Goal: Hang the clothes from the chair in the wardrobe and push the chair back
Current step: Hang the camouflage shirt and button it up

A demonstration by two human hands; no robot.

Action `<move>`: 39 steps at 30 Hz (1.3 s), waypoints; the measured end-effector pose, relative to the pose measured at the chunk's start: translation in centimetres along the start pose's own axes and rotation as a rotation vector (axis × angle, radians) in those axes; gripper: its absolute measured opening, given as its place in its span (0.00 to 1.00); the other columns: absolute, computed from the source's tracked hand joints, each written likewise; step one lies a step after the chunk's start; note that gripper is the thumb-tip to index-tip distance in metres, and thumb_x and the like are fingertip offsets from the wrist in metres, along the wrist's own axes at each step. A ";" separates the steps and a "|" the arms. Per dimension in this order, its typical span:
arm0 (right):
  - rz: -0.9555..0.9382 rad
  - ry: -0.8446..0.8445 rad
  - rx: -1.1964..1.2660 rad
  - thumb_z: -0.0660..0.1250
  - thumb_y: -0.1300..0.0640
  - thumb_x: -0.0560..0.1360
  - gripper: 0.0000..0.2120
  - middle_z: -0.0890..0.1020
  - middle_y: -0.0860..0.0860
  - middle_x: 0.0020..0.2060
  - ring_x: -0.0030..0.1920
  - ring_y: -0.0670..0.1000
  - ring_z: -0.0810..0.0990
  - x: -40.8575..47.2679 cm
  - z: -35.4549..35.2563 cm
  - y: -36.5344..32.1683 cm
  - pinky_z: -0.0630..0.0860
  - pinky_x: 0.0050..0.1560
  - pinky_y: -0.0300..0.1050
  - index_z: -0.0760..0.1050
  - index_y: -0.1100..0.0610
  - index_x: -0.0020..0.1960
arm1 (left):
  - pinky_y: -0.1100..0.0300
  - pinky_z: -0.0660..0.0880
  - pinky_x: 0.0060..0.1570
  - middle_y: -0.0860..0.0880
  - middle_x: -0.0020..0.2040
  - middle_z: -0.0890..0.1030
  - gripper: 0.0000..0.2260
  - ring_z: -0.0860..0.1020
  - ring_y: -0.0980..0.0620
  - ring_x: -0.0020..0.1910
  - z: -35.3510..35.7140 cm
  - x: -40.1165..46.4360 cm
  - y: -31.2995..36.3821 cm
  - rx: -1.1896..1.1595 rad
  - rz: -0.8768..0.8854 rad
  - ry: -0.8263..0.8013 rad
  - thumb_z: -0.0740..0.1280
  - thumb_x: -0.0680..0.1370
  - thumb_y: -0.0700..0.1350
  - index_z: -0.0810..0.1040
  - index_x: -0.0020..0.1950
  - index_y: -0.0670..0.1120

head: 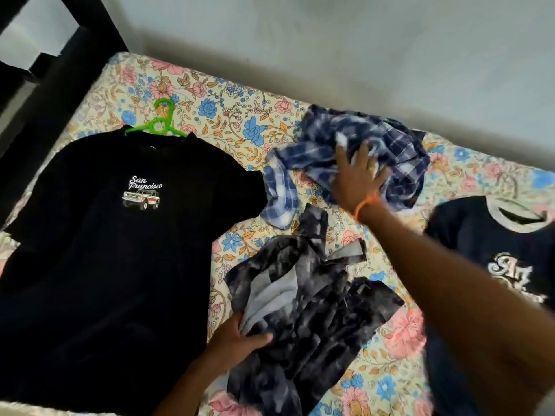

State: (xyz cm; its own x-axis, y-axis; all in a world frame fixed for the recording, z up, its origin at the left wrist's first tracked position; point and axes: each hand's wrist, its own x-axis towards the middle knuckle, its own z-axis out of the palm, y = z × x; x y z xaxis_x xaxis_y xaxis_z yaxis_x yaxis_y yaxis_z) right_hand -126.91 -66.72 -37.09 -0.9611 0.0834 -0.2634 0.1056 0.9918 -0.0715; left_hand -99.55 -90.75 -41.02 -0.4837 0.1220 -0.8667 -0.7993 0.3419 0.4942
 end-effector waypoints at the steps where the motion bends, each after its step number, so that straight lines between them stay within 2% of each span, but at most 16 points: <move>1: 0.014 0.045 0.123 0.63 0.49 0.80 0.36 0.46 0.63 0.79 0.77 0.67 0.49 -4.0 2.0 -0.6 0.48 0.72 0.74 0.47 0.48 0.80 | 0.64 0.75 0.51 0.59 0.53 0.82 0.18 0.79 0.60 0.54 0.1 -0.4 0.4 -0.080 0.001 -0.030 0.78 0.70 0.55 0.76 0.57 0.60; 4: 0.168 0.026 0.766 0.66 0.40 0.77 0.35 0.53 0.57 0.77 0.74 0.55 0.59 -17.6 5.7 -3.1 0.63 0.72 0.55 0.60 0.54 0.77 | 0.58 0.76 0.58 0.56 0.55 0.84 0.20 0.81 0.56 0.56 0.5 -2.0 1.2 -0.283 0.040 -0.069 0.73 0.71 0.65 0.80 0.58 0.57; 6: 0.336 -0.123 1.054 0.69 0.34 0.71 0.33 0.65 0.51 0.71 0.66 0.47 0.69 -25.5 7.3 -4.7 0.69 0.68 0.48 0.69 0.50 0.69 | 0.64 0.78 0.49 0.56 0.51 0.85 0.12 0.83 0.59 0.51 1.3 -3.1 1.5 -0.257 0.077 -0.048 0.68 0.77 0.60 0.82 0.55 0.55; 9: 0.582 -0.311 1.361 0.74 0.33 0.65 0.27 0.84 0.47 0.53 0.54 0.47 0.83 -32.6 8.0 -6.1 0.78 0.60 0.53 0.80 0.50 0.57 | 0.55 0.79 0.49 0.47 0.50 0.86 0.10 0.83 0.52 0.50 2.1 -4.1 1.2 -0.062 0.147 0.033 0.67 0.79 0.53 0.83 0.52 0.48; 11: 0.710 -0.319 1.467 0.76 0.44 0.69 0.18 0.86 0.50 0.50 0.52 0.51 0.84 -34.5 8.2 -5.5 0.79 0.58 0.56 0.83 0.54 0.54 | 0.49 0.76 0.45 0.43 0.42 0.83 0.16 0.81 0.45 0.42 2.5 -4.8 0.1 0.047 0.198 0.000 0.66 0.73 0.58 0.81 0.44 0.45; 12: 0.746 -0.296 1.501 0.77 0.49 0.71 0.14 0.86 0.52 0.49 0.52 0.54 0.84 -35.1 7.6 -5.1 0.80 0.58 0.57 0.84 0.56 0.52 | 0.51 0.72 0.42 0.44 0.38 0.79 0.14 0.77 0.48 0.37 2.6 -5.5 -0.3 0.066 0.194 -0.007 0.66 0.72 0.57 0.78 0.42 0.46; 15: 0.743 -0.210 1.567 0.77 0.49 0.69 0.17 0.80 0.62 0.40 0.44 0.60 0.80 -37.1 5.0 -3.4 0.79 0.51 0.61 0.76 0.61 0.39 | 0.55 0.69 0.41 0.47 0.36 0.75 0.10 0.72 0.51 0.38 2.6 -10.6 0.4 -0.043 0.203 0.052 0.67 0.80 0.44 0.77 0.38 0.46; 18: 0.671 -0.231 1.547 0.70 0.54 0.77 0.10 0.78 0.61 0.37 0.40 0.57 0.76 -40.4 -0.4 -2.1 0.75 0.45 0.53 0.76 0.59 0.40 | 0.49 0.78 0.50 0.45 0.44 0.84 0.07 0.80 0.47 0.44 2.9 -16.3 0.9 -0.205 0.157 0.043 0.68 0.80 0.42 0.83 0.43 0.47; 21: 0.557 -0.250 1.500 0.68 0.46 0.77 0.15 0.82 0.58 0.39 0.41 0.58 0.79 -43.4 -5.1 -1.4 0.74 0.44 0.50 0.79 0.57 0.41 | 0.54 0.78 0.44 0.46 0.42 0.84 0.06 0.81 0.50 0.43 3.8 -21.3 2.1 -0.217 0.228 0.019 0.69 0.79 0.42 0.85 0.45 0.44; 24: 0.512 -0.357 1.595 0.60 0.43 0.81 0.17 0.86 0.51 0.48 0.47 0.52 0.86 -45.4 -8.6 -1.2 0.79 0.44 0.49 0.83 0.51 0.53 | 0.56 0.76 0.45 0.45 0.43 0.85 0.05 0.80 0.52 0.43 5.4 -25.0 3.5 -0.093 0.353 0.002 0.71 0.77 0.40 0.86 0.45 0.42; 26: 0.512 -0.342 1.653 0.66 0.48 0.79 0.16 0.85 0.56 0.52 0.52 0.56 0.85 -46.2 -10.1 -1.0 0.81 0.49 0.55 0.80 0.56 0.61 | 0.57 0.76 0.46 0.47 0.41 0.83 0.05 0.79 0.54 0.41 6.8 -27.6 4.6 -0.003 0.416 -0.016 0.72 0.76 0.38 0.86 0.41 0.44; 28: 0.586 -0.226 1.672 0.68 0.57 0.77 0.15 0.84 0.63 0.51 0.50 0.60 0.84 -47.7 -11.5 -0.3 0.80 0.53 0.57 0.78 0.66 0.59 | 0.61 0.75 0.46 0.50 0.40 0.83 0.04 0.79 0.59 0.40 8.1 -30.8 5.7 0.068 0.493 -0.039 0.72 0.76 0.36 0.85 0.42 0.43; 32: 0.625 -0.113 1.765 0.63 0.63 0.74 0.10 0.84 0.61 0.44 0.45 0.59 0.82 -50.7 -16.0 1.8 0.79 0.43 0.50 0.78 0.66 0.52 | 0.53 0.78 0.50 0.47 0.41 0.85 0.07 0.83 0.53 0.43 9.6 -37.6 7.9 0.036 0.601 0.070 0.71 0.78 0.47 0.84 0.44 0.44; 34: 0.559 -0.101 1.811 0.64 0.62 0.72 0.13 0.83 0.63 0.48 0.49 0.63 0.82 -51.7 -18.3 3.1 0.80 0.47 0.56 0.77 0.68 0.53 | 0.53 0.78 0.46 0.49 0.40 0.83 0.13 0.81 0.51 0.40 9.8 -39.8 8.9 -0.054 0.620 0.318 0.72 0.76 0.53 0.77 0.45 0.44; 36: 0.489 -0.098 1.870 0.64 0.61 0.70 0.21 0.80 0.68 0.56 0.57 0.69 0.79 -52.1 -20.3 4.1 0.77 0.58 0.66 0.73 0.71 0.59 | 0.54 0.76 0.46 0.50 0.46 0.78 0.21 0.77 0.52 0.44 9.8 -41.1 9.9 -0.031 0.549 0.512 0.74 0.72 0.59 0.73 0.51 0.45; 39: 0.387 -0.175 2.006 0.58 0.63 0.74 0.20 0.80 0.65 0.60 0.59 0.67 0.78 -53.0 -22.9 5.3 0.72 0.65 0.65 0.74 0.67 0.64 | 0.54 0.77 0.49 0.49 0.55 0.79 0.26 0.79 0.51 0.51 10.8 -42.5 11.4 -0.146 0.344 0.280 0.74 0.71 0.60 0.74 0.60 0.45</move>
State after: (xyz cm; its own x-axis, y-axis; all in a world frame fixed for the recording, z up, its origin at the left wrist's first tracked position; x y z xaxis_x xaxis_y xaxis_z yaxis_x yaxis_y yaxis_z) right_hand -81.22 -63.69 -1.43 -0.8078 0.0897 -0.5826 0.4462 -0.5529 -0.7037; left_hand -84.28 -82.01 0.72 -0.7908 -0.0580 -0.6093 -0.6080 0.1883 0.7713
